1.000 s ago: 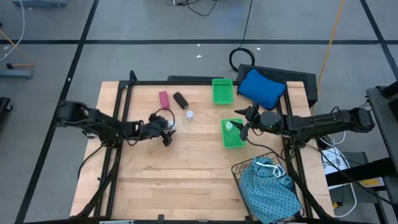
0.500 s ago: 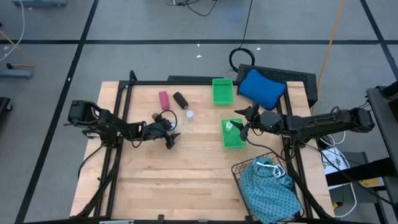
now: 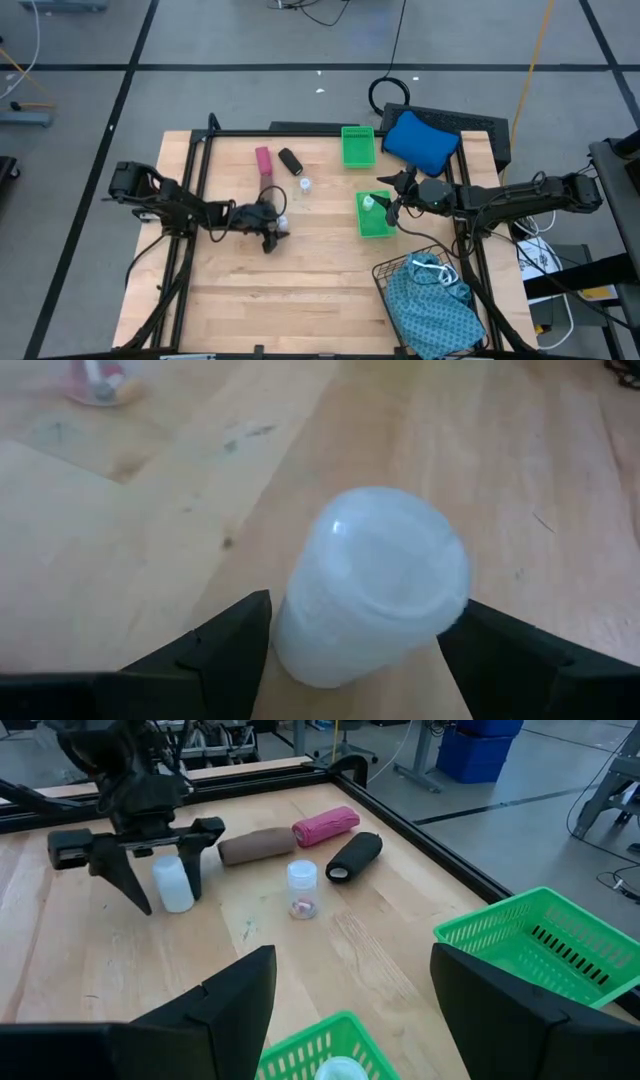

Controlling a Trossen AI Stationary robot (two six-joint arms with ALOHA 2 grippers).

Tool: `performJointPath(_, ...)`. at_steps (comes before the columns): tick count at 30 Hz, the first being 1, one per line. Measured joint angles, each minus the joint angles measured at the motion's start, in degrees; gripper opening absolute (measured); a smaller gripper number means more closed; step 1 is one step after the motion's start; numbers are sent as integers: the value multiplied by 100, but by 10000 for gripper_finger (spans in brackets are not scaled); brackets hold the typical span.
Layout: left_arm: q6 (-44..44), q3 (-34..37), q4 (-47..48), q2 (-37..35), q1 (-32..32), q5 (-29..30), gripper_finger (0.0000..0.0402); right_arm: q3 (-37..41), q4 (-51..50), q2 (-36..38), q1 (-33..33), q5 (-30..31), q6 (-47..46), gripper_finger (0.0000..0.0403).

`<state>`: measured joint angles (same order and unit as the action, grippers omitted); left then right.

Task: Pick & Place Medicine items
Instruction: Put the left transparent pill bottle into the bottom green bin

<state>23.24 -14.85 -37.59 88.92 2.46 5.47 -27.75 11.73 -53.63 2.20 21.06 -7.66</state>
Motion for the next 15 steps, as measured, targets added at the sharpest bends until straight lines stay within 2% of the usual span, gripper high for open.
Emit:
performJointPath(4, -121, 0, 19, 0, 191, 200, 280, 0, 0, 0, 0, -5, -7, 254)
performJointPath(11, -870, 2, 143, 2, 558, 838, 280, 0, 1, 0, 0, -8, -13, 254)
performJointPath(15, -934, 2, 160, 2, 600, 1028, 280, 0, 0, 0, 0, -9, -15, 254)
